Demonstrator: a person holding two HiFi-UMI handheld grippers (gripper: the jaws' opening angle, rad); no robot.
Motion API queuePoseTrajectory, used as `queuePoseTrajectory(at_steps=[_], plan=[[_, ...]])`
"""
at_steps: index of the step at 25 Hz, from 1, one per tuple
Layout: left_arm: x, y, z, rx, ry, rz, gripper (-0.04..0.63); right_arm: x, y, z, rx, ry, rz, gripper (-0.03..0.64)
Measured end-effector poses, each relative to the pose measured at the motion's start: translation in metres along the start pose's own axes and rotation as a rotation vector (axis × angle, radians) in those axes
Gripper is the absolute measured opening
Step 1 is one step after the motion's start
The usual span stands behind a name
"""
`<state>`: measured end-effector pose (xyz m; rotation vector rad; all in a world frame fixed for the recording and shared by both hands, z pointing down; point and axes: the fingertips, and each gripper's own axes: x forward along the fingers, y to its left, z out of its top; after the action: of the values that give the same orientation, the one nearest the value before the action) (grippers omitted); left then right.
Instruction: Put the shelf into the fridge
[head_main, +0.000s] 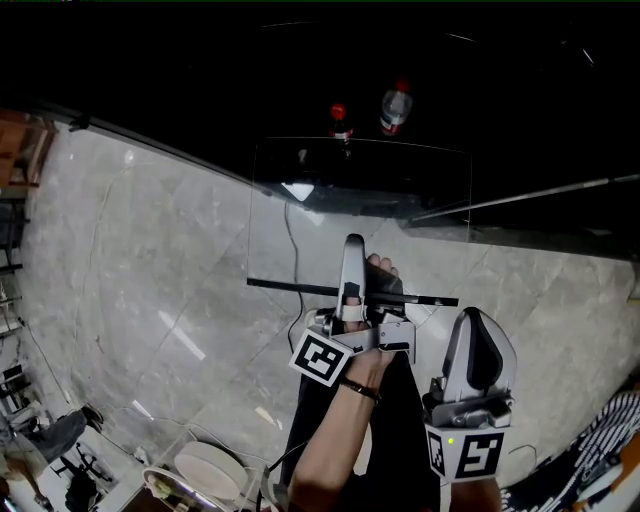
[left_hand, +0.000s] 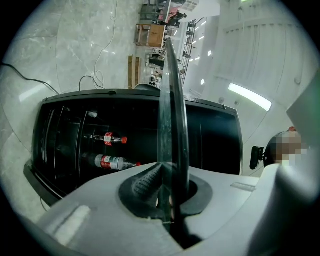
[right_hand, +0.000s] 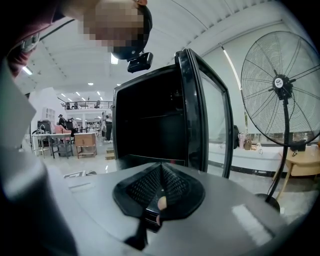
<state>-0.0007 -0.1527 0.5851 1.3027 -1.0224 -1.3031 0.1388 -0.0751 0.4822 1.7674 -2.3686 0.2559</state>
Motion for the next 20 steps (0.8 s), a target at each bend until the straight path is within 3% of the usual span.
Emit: queuePoseTrajectory(at_steps=[20], plan=[[0.051,0.021,0.004,0.008,-0.013,0.019,0.017,0.007,0.004,0.005,0.010,-0.001,0.008,-0.005]])
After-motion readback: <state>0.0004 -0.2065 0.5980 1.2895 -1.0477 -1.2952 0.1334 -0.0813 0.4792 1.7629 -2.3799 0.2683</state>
